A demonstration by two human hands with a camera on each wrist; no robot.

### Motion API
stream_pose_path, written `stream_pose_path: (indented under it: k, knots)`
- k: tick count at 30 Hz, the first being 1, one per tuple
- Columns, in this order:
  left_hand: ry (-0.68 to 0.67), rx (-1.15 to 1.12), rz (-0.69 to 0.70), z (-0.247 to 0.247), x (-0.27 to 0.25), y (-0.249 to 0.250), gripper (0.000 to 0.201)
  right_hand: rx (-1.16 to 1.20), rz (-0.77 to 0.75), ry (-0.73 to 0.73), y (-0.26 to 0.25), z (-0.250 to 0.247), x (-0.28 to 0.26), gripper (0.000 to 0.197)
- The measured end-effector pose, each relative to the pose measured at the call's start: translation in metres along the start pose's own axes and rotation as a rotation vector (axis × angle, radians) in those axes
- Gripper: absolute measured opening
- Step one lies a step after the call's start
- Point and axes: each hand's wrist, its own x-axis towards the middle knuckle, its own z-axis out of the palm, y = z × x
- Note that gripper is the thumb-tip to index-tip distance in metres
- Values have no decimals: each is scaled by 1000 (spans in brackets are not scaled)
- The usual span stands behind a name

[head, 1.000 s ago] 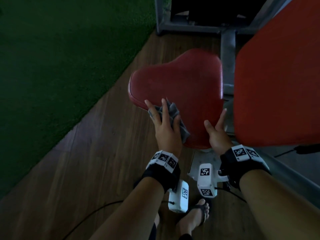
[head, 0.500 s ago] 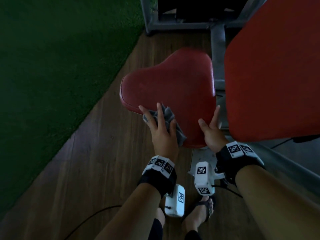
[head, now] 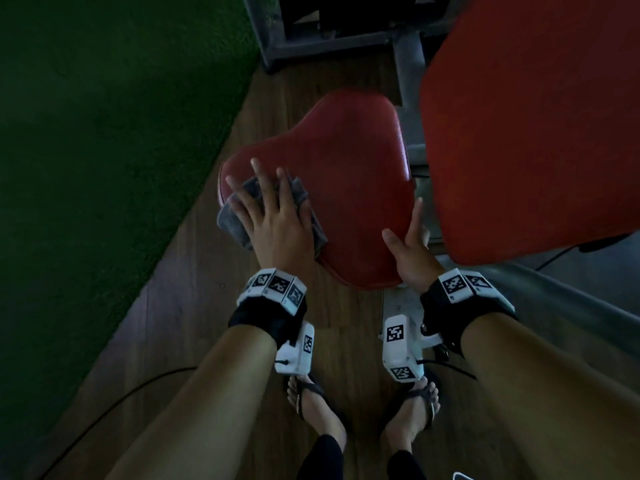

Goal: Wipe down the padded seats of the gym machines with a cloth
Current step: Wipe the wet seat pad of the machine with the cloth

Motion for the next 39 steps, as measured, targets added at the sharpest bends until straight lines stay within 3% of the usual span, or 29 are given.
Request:
stream_pose_path:
  k: [4,9,11,14,17,19,21,24,27,30,34,39]
  knots:
    - [-109,118,164,-7,22,13,63,20,-17,34,1,2,0,78]
    - [-280,140,226,-14,36,38,68,-75,1,109,3,7,2,80]
    - [-378,15,344,-21,37,46,63,-80,-2,132,4,9,2,80]
    - [-534,-382,433,-42,43,40,54,-101,10,151,3,10,5,80]
    - [-387,-487,443,-63,55,8,40,-177,45,198,2,14,8,80]
    - [-222,-416,394,-68,66,-25,36,-249,-37,309,1,22,7,75]
    - [-163,-361,260,-67,75,-58,41,-265,-178,441,-6,35,2,65]
    - [-326,-295,66,-56,76,-89,63,-417,-416,553,-25,56,-6,55]
    - [-489,-252,36,-45,68,-95,77,-584,-532,429,-44,79,-3,53]
    - [-523,-237,-2,-41,71,-94,79,-777,-466,277,-46,93,6,60]
    - [-543,-242,-9,-42,73,-95,79,-871,-452,296,-48,90,7,62]
    - [-522,-266,-8,-42,70,-96,79,-921,-329,297,-69,98,11,65]
